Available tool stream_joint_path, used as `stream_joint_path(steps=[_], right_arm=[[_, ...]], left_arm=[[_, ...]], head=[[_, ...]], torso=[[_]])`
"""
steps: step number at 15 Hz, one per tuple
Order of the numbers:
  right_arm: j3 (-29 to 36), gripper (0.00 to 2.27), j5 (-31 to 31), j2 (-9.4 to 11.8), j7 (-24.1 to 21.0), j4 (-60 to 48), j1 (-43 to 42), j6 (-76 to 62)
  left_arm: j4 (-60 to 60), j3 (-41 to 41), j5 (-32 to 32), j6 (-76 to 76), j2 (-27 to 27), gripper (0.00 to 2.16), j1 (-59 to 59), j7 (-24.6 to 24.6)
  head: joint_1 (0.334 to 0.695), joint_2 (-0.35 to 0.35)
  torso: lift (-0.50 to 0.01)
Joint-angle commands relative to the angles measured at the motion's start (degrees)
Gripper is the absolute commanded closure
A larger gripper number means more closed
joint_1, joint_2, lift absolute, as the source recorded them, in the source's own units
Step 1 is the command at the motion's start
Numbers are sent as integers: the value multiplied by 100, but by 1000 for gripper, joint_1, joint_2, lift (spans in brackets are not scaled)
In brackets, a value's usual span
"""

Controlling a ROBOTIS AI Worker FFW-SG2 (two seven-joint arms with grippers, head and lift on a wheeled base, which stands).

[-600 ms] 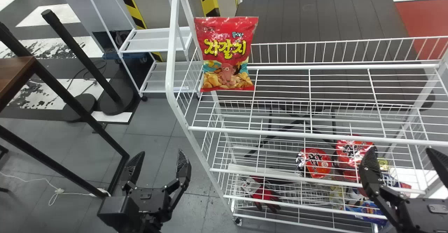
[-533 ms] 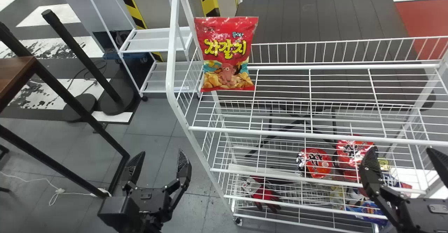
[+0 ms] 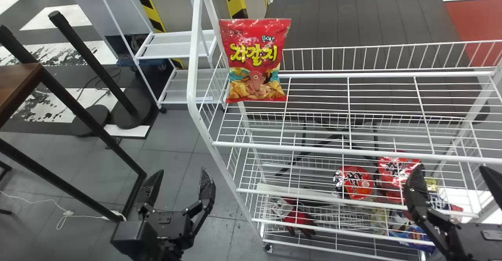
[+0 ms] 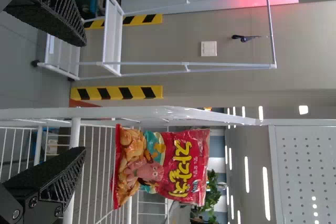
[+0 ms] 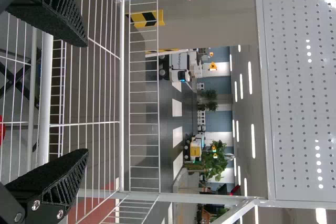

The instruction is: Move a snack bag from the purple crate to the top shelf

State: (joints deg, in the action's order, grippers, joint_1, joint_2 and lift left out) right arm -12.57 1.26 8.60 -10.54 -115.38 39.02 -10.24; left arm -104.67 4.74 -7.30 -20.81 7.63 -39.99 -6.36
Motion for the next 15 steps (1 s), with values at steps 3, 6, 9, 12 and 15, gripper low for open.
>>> stream_joint_path(steps=[3,6,9,12,15], right_arm=[[-18,90,-11,37,0,86,-44,0],[-62,90,-20,81,0,165,-114,0],[-97,93,-20,107,0,271,-193,-70],[-123,107,32,142,0,341,-255,-70],[-132,107,50,169,0,394,-290,-70]], left_arm=[[8,0,27,-15,-24,110,0,12],[8,-8,62,3,-51,110,-9,29],[-36,0,62,-15,-51,110,-44,29],[-53,27,62,-32,-51,110,-88,20],[-62,27,70,-32,-68,113,-88,20]], head=[[695,255],[695,254],[695,255],[695,259],[695,262]], torso=[[-15],[-27],[-39],[-51],[-64]])
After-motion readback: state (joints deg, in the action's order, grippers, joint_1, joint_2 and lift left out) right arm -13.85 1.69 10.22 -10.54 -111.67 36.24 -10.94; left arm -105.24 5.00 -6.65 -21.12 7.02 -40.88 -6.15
